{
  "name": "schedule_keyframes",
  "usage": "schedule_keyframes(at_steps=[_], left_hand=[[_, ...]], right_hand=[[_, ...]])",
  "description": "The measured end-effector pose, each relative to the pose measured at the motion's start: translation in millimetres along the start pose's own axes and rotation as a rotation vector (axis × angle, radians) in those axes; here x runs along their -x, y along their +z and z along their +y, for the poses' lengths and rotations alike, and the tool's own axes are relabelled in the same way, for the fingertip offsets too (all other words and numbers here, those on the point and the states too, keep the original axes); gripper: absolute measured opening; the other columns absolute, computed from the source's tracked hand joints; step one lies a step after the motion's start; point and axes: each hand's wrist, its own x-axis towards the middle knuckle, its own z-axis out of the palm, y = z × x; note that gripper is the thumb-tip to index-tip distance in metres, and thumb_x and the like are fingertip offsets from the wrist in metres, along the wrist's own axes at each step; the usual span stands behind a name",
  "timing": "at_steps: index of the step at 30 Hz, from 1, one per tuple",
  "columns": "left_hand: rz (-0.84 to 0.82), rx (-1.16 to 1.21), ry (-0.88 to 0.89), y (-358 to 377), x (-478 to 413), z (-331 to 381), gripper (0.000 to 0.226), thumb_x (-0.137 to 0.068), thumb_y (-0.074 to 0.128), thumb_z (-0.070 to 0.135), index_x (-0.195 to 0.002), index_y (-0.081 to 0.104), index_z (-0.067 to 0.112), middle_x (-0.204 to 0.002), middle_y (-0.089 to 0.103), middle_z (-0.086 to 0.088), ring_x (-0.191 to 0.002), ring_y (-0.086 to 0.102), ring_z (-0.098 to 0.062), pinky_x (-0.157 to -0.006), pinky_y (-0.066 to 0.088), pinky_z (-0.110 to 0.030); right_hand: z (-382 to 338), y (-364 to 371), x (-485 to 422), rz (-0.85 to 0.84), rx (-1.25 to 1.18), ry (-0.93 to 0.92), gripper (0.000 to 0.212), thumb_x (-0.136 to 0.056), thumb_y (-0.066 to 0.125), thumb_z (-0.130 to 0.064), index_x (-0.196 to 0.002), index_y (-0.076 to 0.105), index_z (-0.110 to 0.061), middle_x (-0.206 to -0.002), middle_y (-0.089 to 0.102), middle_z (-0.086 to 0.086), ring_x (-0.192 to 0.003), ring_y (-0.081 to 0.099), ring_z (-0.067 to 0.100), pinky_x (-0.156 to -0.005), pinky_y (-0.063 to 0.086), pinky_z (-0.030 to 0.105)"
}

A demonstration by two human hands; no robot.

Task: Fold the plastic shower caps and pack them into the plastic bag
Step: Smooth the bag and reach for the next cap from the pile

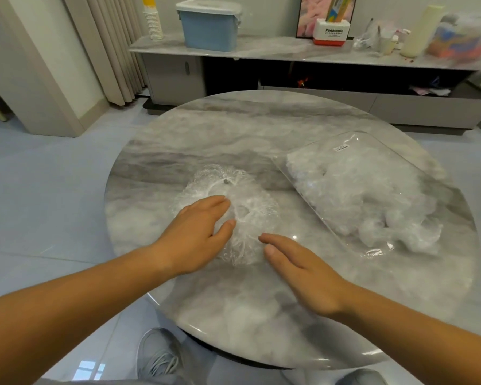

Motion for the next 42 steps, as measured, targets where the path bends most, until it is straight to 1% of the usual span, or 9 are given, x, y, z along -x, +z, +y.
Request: schedule_keyframes(at_steps=[4,9,12,15,20,27,31,34,42], left_hand=[[-0.002,0.036,0.153,-1.7,10.2,9.3,0.065,-0.102,0.034,0.054,-0.158,0.027,0.024,-0.165,0.020,0.012,-0.150,0.016,-0.002,-0.115,0.007,-0.010],[-0.094,-0.077,0.425,7.0,38.4,27.9,0.065,-0.101,0.032,0.053,-0.155,0.037,0.018,-0.162,0.033,0.002,-0.146,0.032,-0.010,-0.117,0.022,-0.023],[-0.254,-0.131,0.501,21.1,51.7,39.9,0.064,-0.103,0.032,0.053,-0.155,0.038,0.016,-0.162,0.034,-0.001,-0.145,0.035,-0.017,-0.118,0.026,-0.029],[-0.363,-0.163,0.545,31.7,55.5,50.2,0.063,-0.105,0.033,0.052,-0.155,0.035,0.015,-0.162,0.032,-0.001,-0.144,0.035,-0.019,-0.119,0.025,-0.032],[-0.396,-0.145,0.565,37.5,48.2,56.6,0.057,-0.104,0.037,0.051,-0.150,0.042,0.017,-0.153,0.041,0.002,-0.131,0.048,-0.019,-0.109,0.040,-0.038],[-0.374,0.266,0.351,33.2,38.9,53.2,0.051,-0.097,0.060,0.045,-0.145,0.053,0.029,-0.142,0.053,0.019,-0.129,0.049,0.003,-0.109,0.040,-0.022],[-0.402,0.595,0.094,32.3,34.0,52.0,0.041,-0.085,0.078,0.041,-0.124,0.064,0.039,-0.124,0.064,0.021,-0.116,0.062,0.000,-0.103,0.049,-0.023],[-0.323,0.707,-0.021,32.0,31.9,48.0,0.051,-0.075,0.087,0.039,-0.119,0.062,0.038,-0.122,0.064,0.013,-0.114,0.062,0.001,-0.099,0.050,-0.021],[-0.115,0.490,-0.232,39.7,16.0,37.1,0.016,-0.086,0.077,0.041,-0.085,0.073,0.025,-0.081,0.072,0.009,-0.076,0.067,-0.003,-0.075,0.054,-0.024]], right_hand=[[-4.4,0.4,-28.3,-0.103,-0.467,0.078,0.069,-0.099,0.026,-0.060,-0.153,0.040,-0.020,-0.153,0.042,-0.015,-0.140,0.039,-0.003,-0.119,0.026,0.022],[1.0,-31.2,-41.0,0.221,-0.761,0.215,0.057,-0.107,0.029,-0.050,-0.130,0.061,-0.009,-0.124,0.070,0.012,-0.118,0.066,0.024,-0.098,0.051,0.039],[2.5,-44.0,-11.0,0.413,-0.526,0.210,0.034,-0.107,0.038,-0.041,-0.118,0.060,-0.018,-0.115,0.070,0.008,-0.099,0.071,0.022,-0.084,0.059,0.040],[10.7,-43.8,27.0,0.499,-0.209,0.005,0.024,-0.103,0.046,-0.043,-0.121,0.058,-0.032,-0.117,0.063,-0.014,-0.103,0.063,0.001,-0.082,0.054,0.022],[28.4,-38.2,48.3,0.135,0.177,-0.202,0.038,-0.092,0.045,-0.059,-0.105,0.071,-0.034,-0.106,0.067,-0.024,-0.107,0.061,0.002,-0.091,0.046,0.018],[46.1,-29.5,47.0,0.040,0.122,-0.152,0.050,-0.081,0.069,-0.061,-0.123,0.064,-0.035,-0.104,0.068,-0.019,-0.105,0.063,0.000,-0.095,0.049,0.020],[40.1,-27.5,35.2,0.110,0.035,-0.115,0.006,-0.087,0.077,-0.036,-0.090,0.073,-0.032,-0.086,0.071,-0.011,-0.087,0.067,0.004,-0.082,0.049,0.017],[41.3,-25.4,28.4,0.130,-0.112,-0.065,0.014,-0.090,0.076,-0.026,-0.078,0.071,-0.022,-0.072,0.070,-0.006,-0.068,0.063,0.009,-0.070,0.053,0.028],[39.9,-21.7,21.0,0.154,-0.242,0.087,0.016,-0.094,0.072,-0.018,-0.081,0.069,-0.009,-0.066,0.065,-0.003,-0.059,0.069,0.020,-0.057,0.054,0.026]])
